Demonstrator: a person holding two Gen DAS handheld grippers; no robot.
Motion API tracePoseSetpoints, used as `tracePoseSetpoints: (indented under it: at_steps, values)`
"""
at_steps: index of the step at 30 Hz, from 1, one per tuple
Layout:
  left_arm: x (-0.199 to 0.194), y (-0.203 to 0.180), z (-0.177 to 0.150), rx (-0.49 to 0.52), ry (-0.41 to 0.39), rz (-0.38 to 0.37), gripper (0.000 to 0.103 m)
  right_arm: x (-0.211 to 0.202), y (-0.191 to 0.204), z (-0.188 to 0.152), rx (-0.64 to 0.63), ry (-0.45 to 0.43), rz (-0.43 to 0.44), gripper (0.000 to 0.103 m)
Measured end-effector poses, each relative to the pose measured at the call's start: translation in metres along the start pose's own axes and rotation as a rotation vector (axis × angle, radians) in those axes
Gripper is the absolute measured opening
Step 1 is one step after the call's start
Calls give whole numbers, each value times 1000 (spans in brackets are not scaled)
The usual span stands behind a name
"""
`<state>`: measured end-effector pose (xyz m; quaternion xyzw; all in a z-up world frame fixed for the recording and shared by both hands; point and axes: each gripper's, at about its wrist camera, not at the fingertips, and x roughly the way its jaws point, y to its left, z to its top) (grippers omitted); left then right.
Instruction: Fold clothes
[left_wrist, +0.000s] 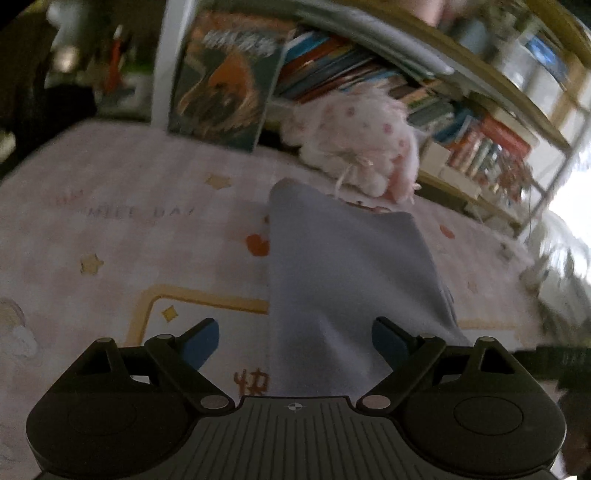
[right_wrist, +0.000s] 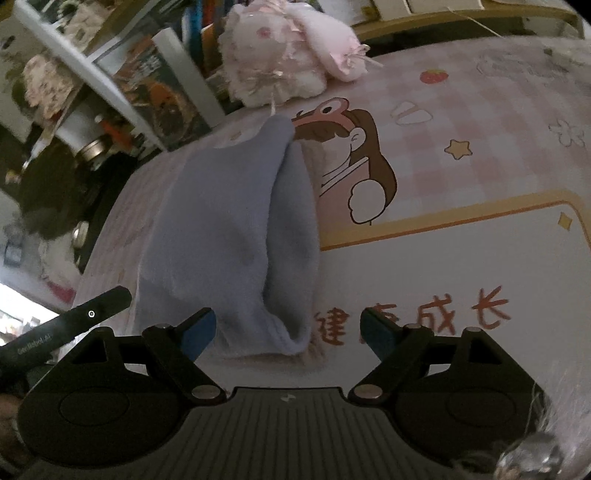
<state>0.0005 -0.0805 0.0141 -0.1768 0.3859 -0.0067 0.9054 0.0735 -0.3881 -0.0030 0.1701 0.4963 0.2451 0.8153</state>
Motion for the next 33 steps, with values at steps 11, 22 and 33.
tracePoseSetpoints:
  at_steps: [11,22,33]
  values:
    - [55,35,19,-162,162,-229,85,28,1,8,131,-9,25,84]
    - [58,10,24,-92,133,-188,51,30,19,20,53,-20,14,37]
    - [50,10,19,-78,186,-181,58,19,14,13,15,29,29,49]
